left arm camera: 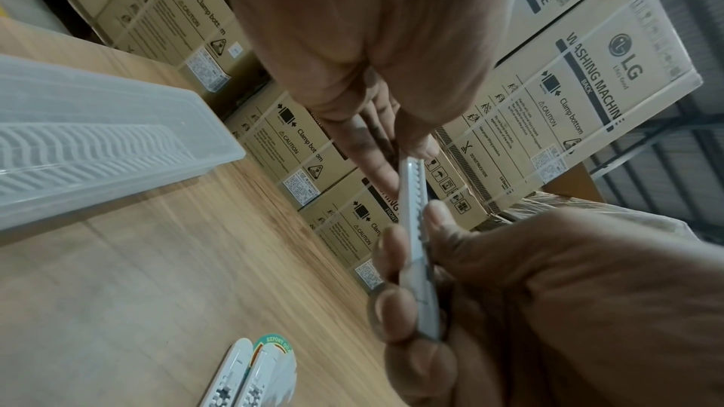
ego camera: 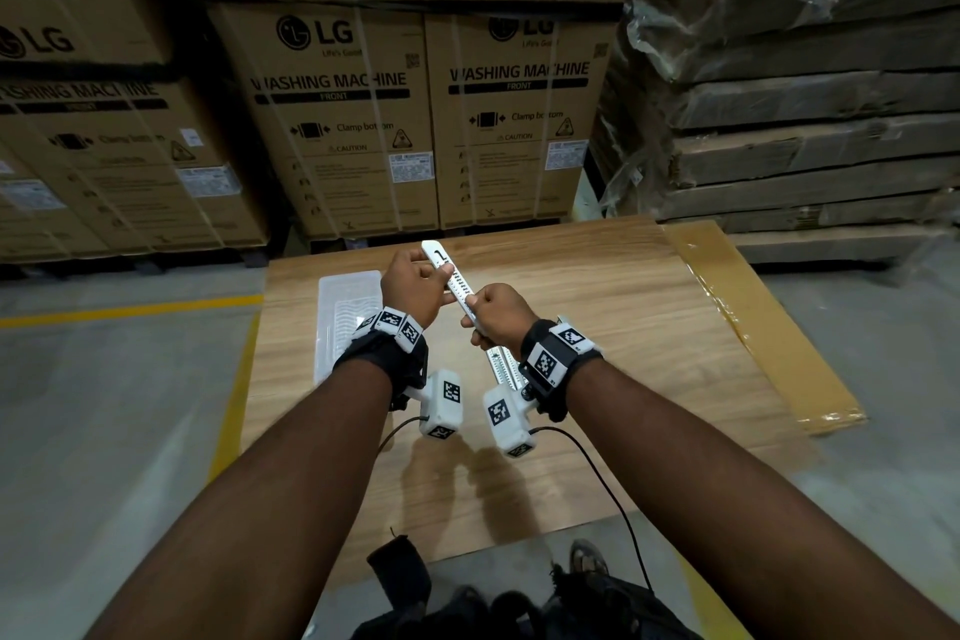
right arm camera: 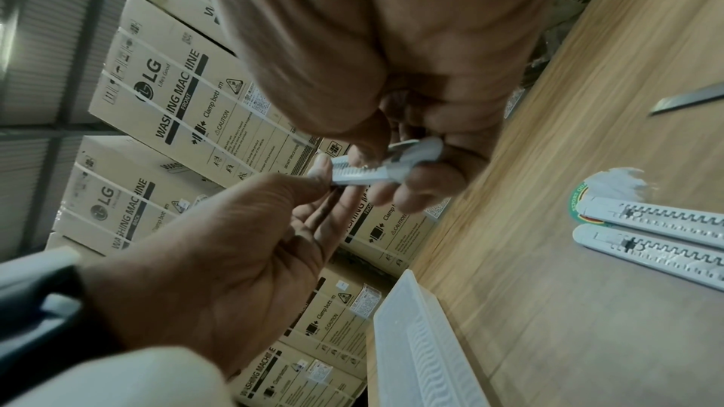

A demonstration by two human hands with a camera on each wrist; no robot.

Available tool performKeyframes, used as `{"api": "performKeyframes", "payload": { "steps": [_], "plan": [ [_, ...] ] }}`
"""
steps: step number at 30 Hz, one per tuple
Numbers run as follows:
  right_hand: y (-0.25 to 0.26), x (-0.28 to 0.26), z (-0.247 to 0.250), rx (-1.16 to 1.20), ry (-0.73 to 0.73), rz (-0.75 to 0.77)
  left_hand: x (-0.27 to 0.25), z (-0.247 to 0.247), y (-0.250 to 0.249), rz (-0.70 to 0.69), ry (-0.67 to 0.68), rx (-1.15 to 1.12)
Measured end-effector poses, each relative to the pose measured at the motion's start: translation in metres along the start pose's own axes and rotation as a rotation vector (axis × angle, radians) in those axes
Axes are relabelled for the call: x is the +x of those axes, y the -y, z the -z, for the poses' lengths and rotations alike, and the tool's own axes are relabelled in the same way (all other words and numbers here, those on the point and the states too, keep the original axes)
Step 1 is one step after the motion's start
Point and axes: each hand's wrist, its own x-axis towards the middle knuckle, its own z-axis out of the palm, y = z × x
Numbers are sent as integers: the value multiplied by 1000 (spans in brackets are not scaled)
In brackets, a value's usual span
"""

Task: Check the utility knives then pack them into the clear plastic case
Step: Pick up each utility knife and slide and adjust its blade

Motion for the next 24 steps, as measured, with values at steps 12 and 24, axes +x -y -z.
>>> {"api": "performKeyframes", "payload": {
  "steps": [12,24],
  "plan": [
    [1,-3,10,268,192,-46,3,3,-4,-31,13,16],
    [-3,4,6,130,68,-2,5,-3,-6,-59,21,59]
  ]
}}
